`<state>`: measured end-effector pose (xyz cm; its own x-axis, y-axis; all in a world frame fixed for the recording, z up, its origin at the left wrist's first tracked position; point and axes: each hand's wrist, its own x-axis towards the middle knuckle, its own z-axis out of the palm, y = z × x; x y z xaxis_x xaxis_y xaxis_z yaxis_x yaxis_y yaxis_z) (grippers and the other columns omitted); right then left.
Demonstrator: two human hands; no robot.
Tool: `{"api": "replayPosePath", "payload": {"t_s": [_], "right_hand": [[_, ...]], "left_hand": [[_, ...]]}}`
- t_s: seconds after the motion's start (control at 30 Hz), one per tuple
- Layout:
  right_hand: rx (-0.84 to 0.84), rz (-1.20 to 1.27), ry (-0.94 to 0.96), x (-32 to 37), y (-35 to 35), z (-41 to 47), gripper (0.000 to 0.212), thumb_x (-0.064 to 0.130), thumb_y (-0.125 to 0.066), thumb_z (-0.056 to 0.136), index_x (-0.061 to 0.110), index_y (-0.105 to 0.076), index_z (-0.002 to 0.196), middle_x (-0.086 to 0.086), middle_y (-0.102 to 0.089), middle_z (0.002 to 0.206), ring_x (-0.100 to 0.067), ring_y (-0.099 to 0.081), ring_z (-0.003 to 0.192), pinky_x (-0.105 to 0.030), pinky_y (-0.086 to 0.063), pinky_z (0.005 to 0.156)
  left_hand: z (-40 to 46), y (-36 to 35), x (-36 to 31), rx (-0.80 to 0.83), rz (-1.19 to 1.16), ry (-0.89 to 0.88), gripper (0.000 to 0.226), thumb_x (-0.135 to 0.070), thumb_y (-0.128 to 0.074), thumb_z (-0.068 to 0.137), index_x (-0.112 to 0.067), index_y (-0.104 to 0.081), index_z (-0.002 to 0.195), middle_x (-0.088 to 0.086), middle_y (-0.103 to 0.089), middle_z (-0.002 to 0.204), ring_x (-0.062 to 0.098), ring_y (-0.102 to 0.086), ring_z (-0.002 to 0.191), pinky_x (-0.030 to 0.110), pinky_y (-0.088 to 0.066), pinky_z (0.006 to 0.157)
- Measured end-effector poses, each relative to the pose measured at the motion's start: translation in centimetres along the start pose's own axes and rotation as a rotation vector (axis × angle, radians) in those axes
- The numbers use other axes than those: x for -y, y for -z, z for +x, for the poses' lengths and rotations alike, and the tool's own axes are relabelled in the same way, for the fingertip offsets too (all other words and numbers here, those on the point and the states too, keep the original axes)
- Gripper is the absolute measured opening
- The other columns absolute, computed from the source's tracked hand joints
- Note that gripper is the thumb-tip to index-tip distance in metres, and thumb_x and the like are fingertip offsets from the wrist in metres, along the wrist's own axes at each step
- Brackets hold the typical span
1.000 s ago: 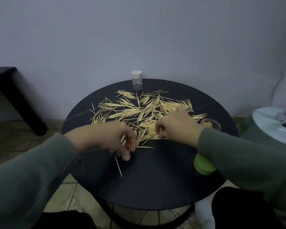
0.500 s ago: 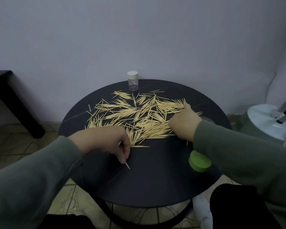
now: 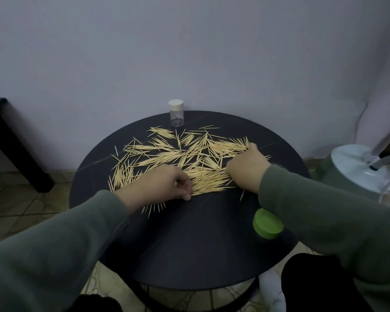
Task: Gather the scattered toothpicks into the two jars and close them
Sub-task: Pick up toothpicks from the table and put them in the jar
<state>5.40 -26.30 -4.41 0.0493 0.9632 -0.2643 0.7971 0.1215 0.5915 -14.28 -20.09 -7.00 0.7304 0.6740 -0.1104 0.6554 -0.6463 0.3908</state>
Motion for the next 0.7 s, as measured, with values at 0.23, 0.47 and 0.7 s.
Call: {"api": "replayPosePath", "payload": {"t_s": [0.23, 0.47, 0.7], "right_hand": [[-0.067, 0.120, -0.017, -0.5, -0.1, 2.4, 0.005, 0.020, -0.056, 0.093, 0.016, -0.057, 0.093, 0.004, -0.057, 0.077, -0.019, -0.057, 0.080, -0.049, -0.032, 0.102], [-0.143, 0.219, -0.087, -2.5, -0.7, 4.5, 0.008, 0.020, -0.052, 0.093, 0.018, -0.056, 0.086, 0.004, -0.061, 0.081, -0.019, -0.060, 0.080, -0.047, -0.033, 0.100], [-0.038, 0.331, 0.042, -3.8, 0.7, 4.1, 0.033, 0.030, -0.072, 0.084, 0.029, -0.060, 0.114, 0.007, -0.061, 0.114, -0.019, -0.056, 0.110, -0.046, -0.027, 0.101]], "left_hand": [[1.6, -0.6, -0.4, -0.108, 0.070, 0.025, 0.010, -0.040, -0.074, 0.080, -0.035, -0.067, 0.084, -0.016, -0.062, 0.096, 0.006, -0.056, 0.094, 0.032, -0.050, 0.085], [3.1, -0.4, -1.7, -0.159, 0.190, 0.032, 0.018, -0.044, -0.069, 0.084, -0.031, -0.065, 0.097, -0.011, -0.058, 0.105, 0.011, -0.055, 0.099, 0.030, -0.049, 0.085], [3.7, 0.3, -4.0, 0.013, 0.323, -0.177, 0.037, -0.048, -0.065, 0.085, -0.035, -0.057, 0.119, -0.013, -0.051, 0.121, 0.010, -0.051, 0.111, 0.027, -0.045, 0.082]]}}
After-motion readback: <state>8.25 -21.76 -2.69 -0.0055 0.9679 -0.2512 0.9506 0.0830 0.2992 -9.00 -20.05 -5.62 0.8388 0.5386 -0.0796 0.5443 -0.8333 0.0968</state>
